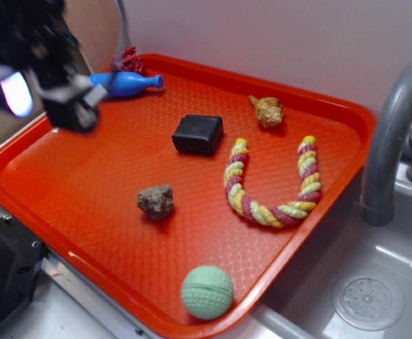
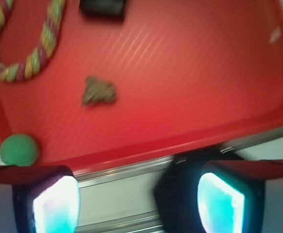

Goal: Grab the green ball.

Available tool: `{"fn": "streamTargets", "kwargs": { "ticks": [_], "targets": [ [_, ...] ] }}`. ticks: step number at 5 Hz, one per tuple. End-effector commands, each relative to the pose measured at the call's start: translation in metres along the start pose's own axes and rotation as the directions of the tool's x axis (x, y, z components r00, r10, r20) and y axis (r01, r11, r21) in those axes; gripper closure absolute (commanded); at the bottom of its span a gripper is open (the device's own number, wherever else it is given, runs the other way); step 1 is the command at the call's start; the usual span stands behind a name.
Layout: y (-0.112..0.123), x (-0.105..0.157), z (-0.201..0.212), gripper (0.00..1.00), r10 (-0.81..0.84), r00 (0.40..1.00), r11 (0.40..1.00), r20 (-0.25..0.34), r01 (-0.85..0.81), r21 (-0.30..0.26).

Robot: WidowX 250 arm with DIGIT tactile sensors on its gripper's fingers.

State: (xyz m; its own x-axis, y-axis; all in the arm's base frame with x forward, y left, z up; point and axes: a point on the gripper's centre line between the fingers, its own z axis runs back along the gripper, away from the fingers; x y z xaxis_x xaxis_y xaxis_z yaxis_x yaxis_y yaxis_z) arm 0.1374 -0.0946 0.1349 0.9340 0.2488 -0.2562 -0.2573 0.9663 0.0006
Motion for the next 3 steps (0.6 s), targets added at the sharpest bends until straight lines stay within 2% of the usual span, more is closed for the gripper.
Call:
{"fn": "streamTargets", "kwargs": {
  "ticks": [1,2,3],
  "targets": [
    [-0.055,-0.04,-0.079,0.0,-0.073,0.997,0.973,-0.009,0.069,-0.219],
    [-0.072,-0.049,-0.073,0.0,-0.139,0.988,0.934,0.063,0.152,-0.324],
    [-0.079,-0.051,-0.045,0.0,-0.127,0.987,0.91,0.096,0.154,-0.385]
  ]
}}
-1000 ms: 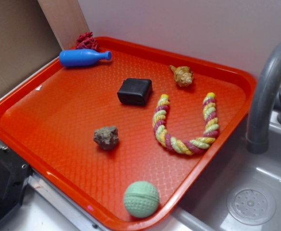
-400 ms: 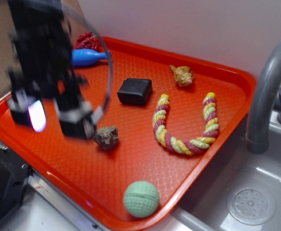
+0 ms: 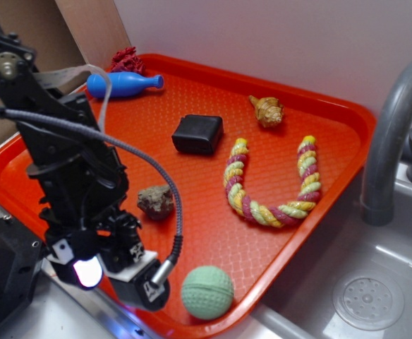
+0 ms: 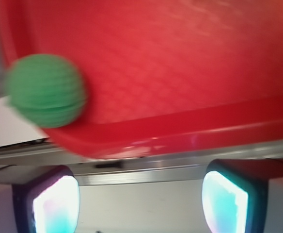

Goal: Grab the green ball.

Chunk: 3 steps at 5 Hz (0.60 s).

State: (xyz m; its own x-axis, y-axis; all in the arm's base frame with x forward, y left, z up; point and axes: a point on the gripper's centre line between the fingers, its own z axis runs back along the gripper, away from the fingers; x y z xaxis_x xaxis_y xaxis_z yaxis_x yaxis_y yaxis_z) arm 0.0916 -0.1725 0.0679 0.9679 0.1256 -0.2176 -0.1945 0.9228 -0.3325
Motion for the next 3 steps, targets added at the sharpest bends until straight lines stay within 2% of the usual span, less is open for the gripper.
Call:
{"fn": "streamTargets", "kwargs": {
  "ticks": [1,2,3],
  "targets": [
    [-0.038,0.008,0.044,0.0,-0.003,0.997,0.994,0.079,0.012,-0.104],
    [-0.047,0.026,0.042,0.0,-0.018,0.992,0.994,0.125,0.03,-0.101],
    [-0.056,0.038,0.023,0.0,-0.047,0.988,0.996,0.149,0.057,-0.066]
  ]
}}
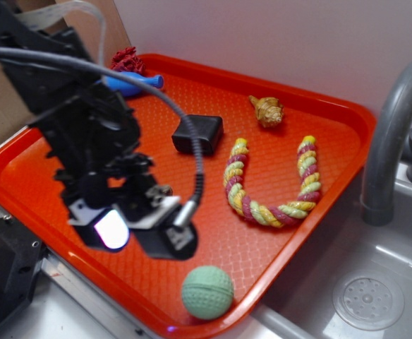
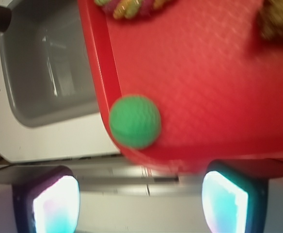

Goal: Grab the green ball.

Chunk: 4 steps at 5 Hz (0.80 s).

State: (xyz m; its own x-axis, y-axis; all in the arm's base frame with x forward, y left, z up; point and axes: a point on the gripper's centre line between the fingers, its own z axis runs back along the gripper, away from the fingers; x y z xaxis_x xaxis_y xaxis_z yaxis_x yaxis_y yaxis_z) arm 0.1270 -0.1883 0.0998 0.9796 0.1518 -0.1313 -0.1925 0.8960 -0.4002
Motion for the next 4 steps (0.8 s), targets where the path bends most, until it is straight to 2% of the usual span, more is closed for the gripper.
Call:
{"fn": "streamTargets", "kwargs": {
  "ticks": [1,2,3,4],
  "targets": [
    [-0.021,0.006,-0.039,0.0,-0.093,0.994,0.993,0.061,0.088,0.075],
    [-0.014,-0.001,-0.065,0.09,-0.098,0.995,0.992,0.004,0.097,0.076],
    [-0.01,-0.008,-0.073,1.0,-0.121,0.993,0.99,0.005,0.12,0.075],
    [-0.008,0.002,-0.066,1.0,-0.14,0.989,0.989,0.044,0.137,0.056]
  ]
}}
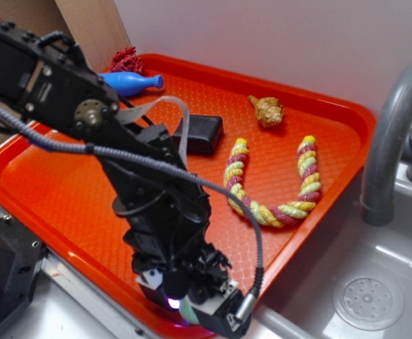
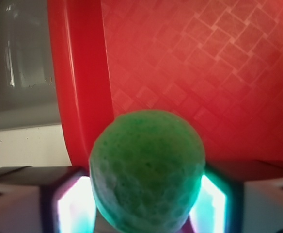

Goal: Grab the green ball.

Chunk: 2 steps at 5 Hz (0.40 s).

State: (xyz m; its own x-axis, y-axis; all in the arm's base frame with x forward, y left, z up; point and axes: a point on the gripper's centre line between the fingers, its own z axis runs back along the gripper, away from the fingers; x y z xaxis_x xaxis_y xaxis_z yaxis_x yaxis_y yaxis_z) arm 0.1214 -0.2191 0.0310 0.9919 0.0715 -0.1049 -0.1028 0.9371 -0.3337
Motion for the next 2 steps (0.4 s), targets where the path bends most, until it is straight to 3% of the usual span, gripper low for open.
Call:
{"fn": "streamTargets", "kwargs": {
  "ticks": [1,2],
  "targets": [
    [0.002,0.019,0.05,1.0,-0.077,0.994,0.996,0.074,0.081,-0.049],
    [0.027,0.035,0.117,1.0,-0.205,0.961,0.977,0.185,0.212,-0.014]
  ]
}}
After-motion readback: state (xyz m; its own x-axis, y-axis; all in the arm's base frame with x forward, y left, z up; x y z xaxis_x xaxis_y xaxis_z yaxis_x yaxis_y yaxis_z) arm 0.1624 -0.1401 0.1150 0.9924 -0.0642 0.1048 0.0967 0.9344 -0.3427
